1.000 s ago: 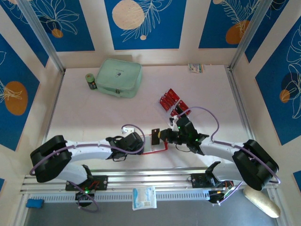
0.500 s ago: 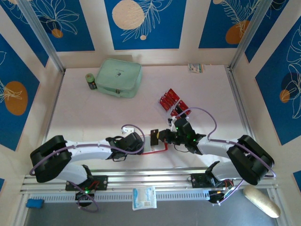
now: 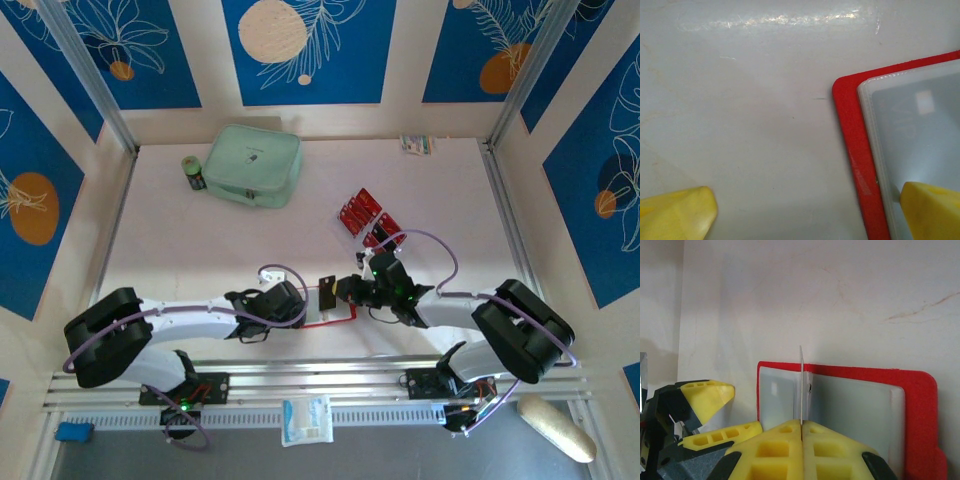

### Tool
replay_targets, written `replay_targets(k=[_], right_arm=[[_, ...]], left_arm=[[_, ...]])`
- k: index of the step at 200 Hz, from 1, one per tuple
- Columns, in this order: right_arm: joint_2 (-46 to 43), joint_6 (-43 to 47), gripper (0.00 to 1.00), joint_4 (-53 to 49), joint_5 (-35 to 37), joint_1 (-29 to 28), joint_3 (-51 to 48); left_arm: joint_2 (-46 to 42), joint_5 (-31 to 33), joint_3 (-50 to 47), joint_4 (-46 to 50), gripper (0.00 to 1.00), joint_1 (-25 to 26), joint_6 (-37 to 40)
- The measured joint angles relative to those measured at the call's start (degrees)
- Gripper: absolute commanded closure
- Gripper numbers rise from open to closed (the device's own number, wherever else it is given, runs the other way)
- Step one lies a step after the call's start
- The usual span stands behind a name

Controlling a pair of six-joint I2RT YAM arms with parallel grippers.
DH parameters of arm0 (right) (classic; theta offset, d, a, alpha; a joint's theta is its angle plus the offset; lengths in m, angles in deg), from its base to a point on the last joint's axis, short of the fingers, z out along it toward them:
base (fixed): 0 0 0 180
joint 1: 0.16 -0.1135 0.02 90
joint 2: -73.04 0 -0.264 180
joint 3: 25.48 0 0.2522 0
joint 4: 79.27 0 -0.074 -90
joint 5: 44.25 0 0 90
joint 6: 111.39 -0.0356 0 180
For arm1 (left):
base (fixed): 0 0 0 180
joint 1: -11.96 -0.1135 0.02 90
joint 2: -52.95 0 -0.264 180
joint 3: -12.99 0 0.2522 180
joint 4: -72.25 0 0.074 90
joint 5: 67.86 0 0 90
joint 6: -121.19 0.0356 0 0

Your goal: Put the credit cards into the card holder

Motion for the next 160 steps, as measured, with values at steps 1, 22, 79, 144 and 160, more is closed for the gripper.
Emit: replay_targets(k=[1,22,79,144,160], right_arm=[[0.00,0.00,1.00,0.07,0.00,0.00,0.00],[0.50,-0.26,1.00,1.07,-0.24,0.00,-0.26],[0.63,-1.09,1.00,2.45,-1.09,0.00,-1.27],[0.61,-2.21,1.00,3.17,-1.29,0.00,-2.01],[0.52,-2.34,1.00,3.17,-1.31,-0.11,-2.01]], left_arm=[[0.00,0.00,0.00,0.00,0.02,0.00,0.00],[-0.02,0.00,-0.04,-0.02,0.02,0.00,-0.02],[-0.04,0.00,-0.04,-0.02,0.02,0.00,0.00],[-0.44,-0.02,-0.17,-0.17,0.02,0.00,-0.02],[-0.81,-0.20,-0.17,-0.09,0.02,0.00,-0.02]])
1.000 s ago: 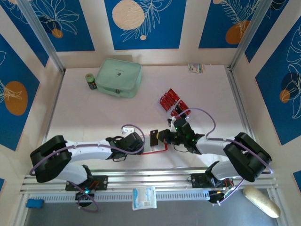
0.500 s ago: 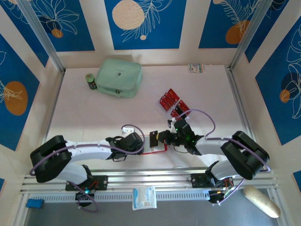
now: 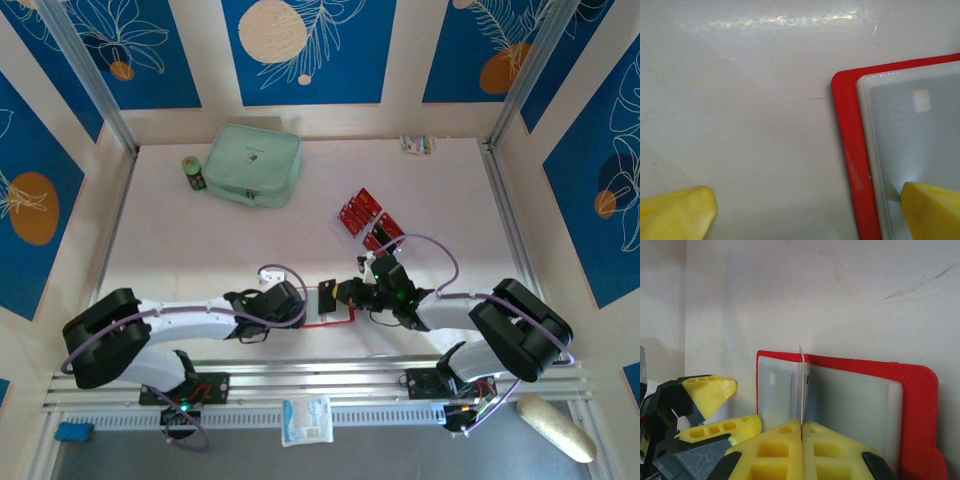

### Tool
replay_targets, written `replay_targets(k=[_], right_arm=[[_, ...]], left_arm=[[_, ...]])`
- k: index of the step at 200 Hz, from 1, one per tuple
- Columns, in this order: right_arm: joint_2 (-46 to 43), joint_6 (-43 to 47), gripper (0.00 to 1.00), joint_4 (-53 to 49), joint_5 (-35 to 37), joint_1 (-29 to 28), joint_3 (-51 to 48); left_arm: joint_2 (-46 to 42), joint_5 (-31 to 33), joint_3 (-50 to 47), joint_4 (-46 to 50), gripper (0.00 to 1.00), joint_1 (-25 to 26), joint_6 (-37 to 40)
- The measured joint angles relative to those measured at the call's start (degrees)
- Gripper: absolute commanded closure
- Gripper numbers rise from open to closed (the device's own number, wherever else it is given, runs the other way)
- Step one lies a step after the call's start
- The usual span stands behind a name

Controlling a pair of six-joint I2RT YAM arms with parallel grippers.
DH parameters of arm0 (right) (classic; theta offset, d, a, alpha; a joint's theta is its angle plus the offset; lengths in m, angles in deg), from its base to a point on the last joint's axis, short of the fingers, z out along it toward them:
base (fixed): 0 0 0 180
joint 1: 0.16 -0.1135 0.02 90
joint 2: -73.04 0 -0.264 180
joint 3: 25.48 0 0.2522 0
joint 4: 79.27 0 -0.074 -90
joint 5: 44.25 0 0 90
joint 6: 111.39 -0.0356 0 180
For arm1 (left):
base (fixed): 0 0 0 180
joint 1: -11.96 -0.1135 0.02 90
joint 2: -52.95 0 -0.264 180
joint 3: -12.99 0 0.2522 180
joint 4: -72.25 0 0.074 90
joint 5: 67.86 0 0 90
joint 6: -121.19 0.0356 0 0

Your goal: Put the credit cards into the card holder

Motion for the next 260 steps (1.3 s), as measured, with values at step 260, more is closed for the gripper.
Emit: replay_targets(k=[260], right_arm=[[1.36,-1.66,1.00,6.73,-0.63,-0.26,-2.97]], left_arm=[[3.78,-1.09,3.89,2.25,0.03,-0.04,-0.48]])
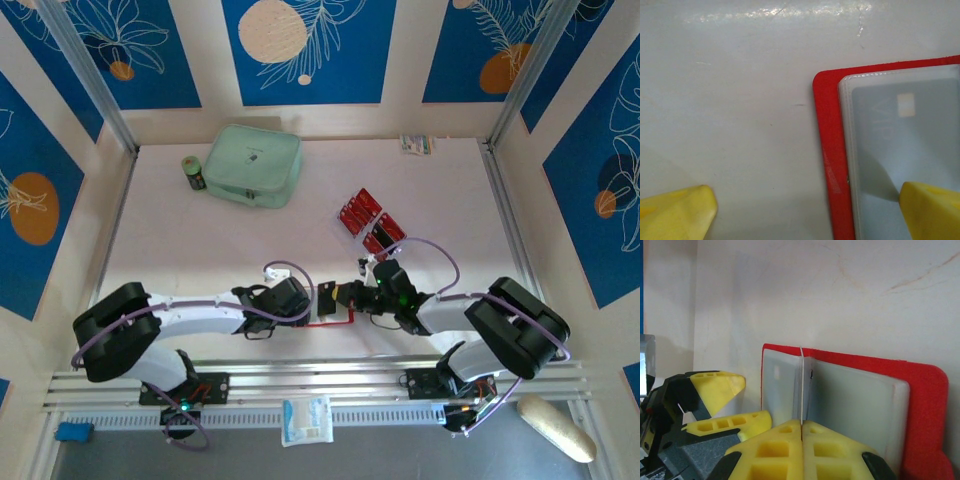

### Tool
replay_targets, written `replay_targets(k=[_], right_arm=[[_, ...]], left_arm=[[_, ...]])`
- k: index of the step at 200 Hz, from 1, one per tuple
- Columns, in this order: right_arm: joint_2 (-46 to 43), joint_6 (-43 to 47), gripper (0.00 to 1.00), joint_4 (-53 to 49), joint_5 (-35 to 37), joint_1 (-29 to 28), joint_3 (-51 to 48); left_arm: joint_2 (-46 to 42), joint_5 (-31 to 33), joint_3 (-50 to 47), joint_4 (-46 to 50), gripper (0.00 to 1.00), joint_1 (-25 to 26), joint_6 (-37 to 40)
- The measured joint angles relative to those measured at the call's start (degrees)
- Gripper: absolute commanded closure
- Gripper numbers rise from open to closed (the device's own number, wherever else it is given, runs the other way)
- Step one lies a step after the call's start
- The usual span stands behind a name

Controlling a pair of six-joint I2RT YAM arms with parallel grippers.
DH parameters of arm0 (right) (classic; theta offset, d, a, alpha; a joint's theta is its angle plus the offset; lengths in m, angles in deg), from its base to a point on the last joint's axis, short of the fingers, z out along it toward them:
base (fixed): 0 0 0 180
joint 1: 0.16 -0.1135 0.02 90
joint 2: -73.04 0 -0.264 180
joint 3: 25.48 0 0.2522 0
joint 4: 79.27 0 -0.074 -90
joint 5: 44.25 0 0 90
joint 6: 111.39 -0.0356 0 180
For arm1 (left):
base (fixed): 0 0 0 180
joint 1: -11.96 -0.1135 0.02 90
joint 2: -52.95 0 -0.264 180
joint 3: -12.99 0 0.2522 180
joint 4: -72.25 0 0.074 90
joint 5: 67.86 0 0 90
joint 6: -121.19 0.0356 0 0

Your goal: Put the credit cards into the card holder

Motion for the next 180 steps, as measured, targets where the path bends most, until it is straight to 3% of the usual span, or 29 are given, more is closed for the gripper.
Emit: replay_targets(k=[180], right_arm=[[1.11,-3.28,1.00,4.20,-0.42,-0.02,-1.27]], left_arm=[[0.00,0.42,-0.22,-0.28,0.03,0.07,-0.83]])
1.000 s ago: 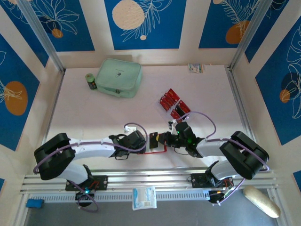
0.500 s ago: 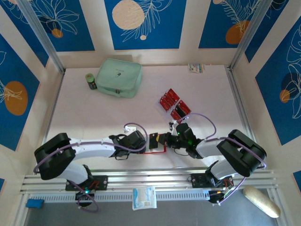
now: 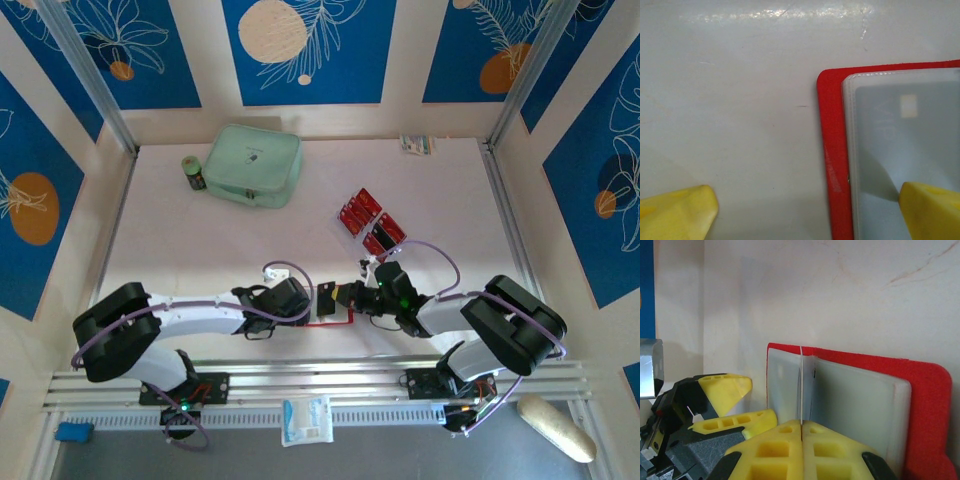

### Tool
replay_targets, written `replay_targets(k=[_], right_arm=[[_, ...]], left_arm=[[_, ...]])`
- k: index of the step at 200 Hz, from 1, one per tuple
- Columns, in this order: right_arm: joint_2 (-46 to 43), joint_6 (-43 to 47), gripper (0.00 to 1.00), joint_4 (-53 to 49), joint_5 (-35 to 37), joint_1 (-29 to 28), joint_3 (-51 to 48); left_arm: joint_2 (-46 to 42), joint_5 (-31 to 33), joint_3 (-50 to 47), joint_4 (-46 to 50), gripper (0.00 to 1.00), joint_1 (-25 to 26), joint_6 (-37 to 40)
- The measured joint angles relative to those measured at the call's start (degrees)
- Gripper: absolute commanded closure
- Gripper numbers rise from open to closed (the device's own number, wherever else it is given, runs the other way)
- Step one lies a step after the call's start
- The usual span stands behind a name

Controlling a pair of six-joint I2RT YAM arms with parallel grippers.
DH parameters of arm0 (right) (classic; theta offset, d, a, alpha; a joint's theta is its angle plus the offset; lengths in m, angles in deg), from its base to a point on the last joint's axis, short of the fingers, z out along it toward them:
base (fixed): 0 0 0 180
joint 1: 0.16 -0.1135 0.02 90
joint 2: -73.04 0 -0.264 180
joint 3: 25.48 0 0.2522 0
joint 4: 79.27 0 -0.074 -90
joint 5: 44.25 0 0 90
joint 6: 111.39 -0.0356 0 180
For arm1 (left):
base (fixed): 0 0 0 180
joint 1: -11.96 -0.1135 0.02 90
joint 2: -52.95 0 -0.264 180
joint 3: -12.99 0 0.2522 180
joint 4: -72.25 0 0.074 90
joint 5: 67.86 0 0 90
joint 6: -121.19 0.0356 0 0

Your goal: Put the credit cards into the card holder

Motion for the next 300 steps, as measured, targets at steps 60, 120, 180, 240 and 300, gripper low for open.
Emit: replay_targets(k=[60,120,180,240,300], right_arm=[[-0.15,-0.20,1.00,0.17,0.00,-0.13,-0.33],[-0.15,-0.42,1.00,0.28,0.04,-0.76,-0.37],[-0.09,-1.05,1.00,1.62,1.14,-1.88,-0.96],[0.37,-0.96,1.00,1.95,2.47,-2.58,-1.97],[1.42,-0.37,1.00,1.95,2.84,-2.62,-1.99]], left_arm=[[0.00,0.07,-0.02,-0.02,0.03,0.09,0.00],[0.00,0.22,-0.11,-0.15,0.03,0.11,-0.04],[0.00,0.42,-0.13,-0.15,0.03,0.28,-0.13],[0.00,0.46,-0.17,-0.20,0.03,0.33,-0.15],[-0.02,0.61,-0.28,-0.33,0.03,0.37,-0.15]])
